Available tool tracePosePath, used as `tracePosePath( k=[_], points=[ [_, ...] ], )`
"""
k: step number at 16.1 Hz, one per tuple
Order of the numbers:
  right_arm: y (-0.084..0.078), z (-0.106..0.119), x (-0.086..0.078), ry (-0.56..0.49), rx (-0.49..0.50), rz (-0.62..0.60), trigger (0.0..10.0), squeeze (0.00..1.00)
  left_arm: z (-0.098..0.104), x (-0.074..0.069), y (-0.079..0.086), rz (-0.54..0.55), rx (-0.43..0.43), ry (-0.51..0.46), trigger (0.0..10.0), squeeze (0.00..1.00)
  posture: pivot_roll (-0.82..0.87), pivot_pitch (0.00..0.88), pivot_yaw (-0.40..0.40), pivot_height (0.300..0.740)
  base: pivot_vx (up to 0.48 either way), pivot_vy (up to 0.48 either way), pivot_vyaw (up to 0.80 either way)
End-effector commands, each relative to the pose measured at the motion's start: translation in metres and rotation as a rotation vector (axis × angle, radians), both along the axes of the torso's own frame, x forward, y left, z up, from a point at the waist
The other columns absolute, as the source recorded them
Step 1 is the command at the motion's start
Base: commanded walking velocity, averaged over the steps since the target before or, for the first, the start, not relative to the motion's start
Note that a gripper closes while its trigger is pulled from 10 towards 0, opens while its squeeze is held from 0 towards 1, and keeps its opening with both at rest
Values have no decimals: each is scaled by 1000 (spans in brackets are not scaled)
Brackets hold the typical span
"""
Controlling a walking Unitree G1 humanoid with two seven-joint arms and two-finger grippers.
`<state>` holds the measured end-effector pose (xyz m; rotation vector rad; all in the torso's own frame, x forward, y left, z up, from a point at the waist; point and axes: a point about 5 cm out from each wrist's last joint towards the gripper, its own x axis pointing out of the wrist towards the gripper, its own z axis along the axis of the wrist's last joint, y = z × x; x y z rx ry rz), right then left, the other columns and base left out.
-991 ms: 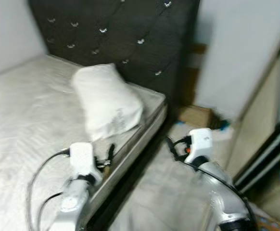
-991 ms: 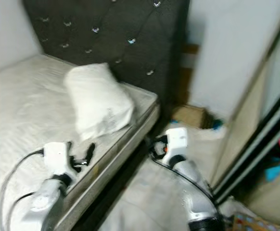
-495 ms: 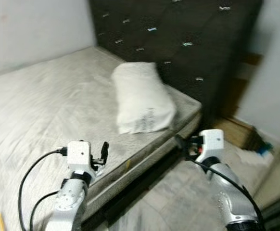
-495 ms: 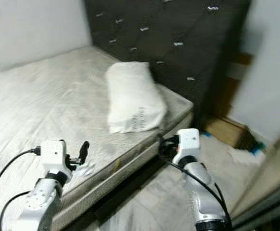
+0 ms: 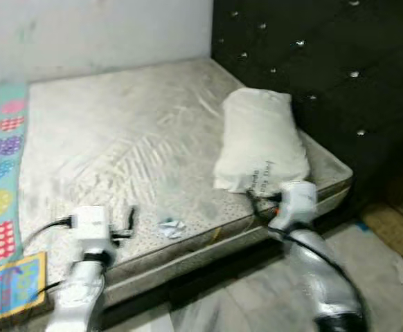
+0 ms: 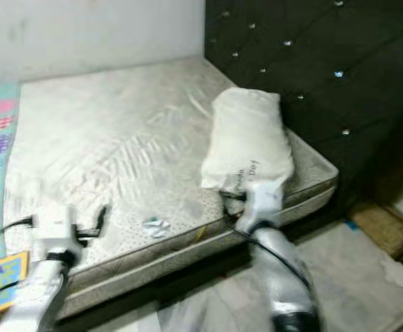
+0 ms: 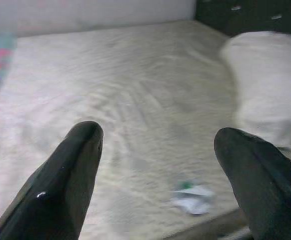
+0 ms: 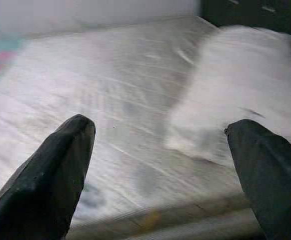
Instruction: Clean up the room
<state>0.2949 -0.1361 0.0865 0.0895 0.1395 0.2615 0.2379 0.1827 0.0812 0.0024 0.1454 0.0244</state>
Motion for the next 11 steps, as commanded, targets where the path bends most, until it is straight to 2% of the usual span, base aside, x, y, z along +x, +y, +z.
tracePosePath(
  k=[1, 2, 3, 4, 5, 6, 8, 9, 11],
  points=[
    [-13, -4, -1, 12, -21, -32, 10000, 0, 3, 0, -9, -26, 46, -29, 10000, 0, -45, 0, -19, 740, 0, 0, 781],
    [-14, -3, -1, 9, -23, -33, 10000, 0, 4, -1, -8, -15, 74, -25, 10000, 0, -45, 0, -19, 740, 0, 0, 781],
    [-15, -2, -1, 0, -29, -42, 10000, 0, 5, -2, -8, -34, 59, -26, 10000, 0, -39, 0, -24, 740, 0, 0, 781],
    [-21, 0, -2, -8, 24, -68, 10000, 0, 5, -5, -9, -98, 34, -12, 10000, 0, -29, 0, -31, 740, 0, 0, 0],
    [-23, 1, -1, -6, 32, -71, 10000, 0, 4, -7, -7, -113, 47, -4, 10000, 0, -20, 0, -36, 740, 0, 0, 0],
    [-24, 2, -1, -6, 23, -71, 10000, 0, 3, -8, -6, -111, 59, 1, 10000, 0, -20, 0, -36, 740, 0, 0, 0],
    [-33, 2, 1, -46, -131, -126, 10000, 0, 1, -6, -5, -137, 64, 16, 10000, 0, -38, 0, -21, 740, 0, 0, 0],
    [-37, 3, 0, -62, -148, -158, 10000, 0, 2, -5, -6, -125, 58, 5, 10000, 0, -42, 0, -20, 740, 0, 0, 0],
    [-44, 1, -8, -59, -103, -169, 10000, 0, 2, -1, -10, -54, 27, -11, 10000, 0, -51, 0, -22, 740, 0, 0, 0]
  ],
)
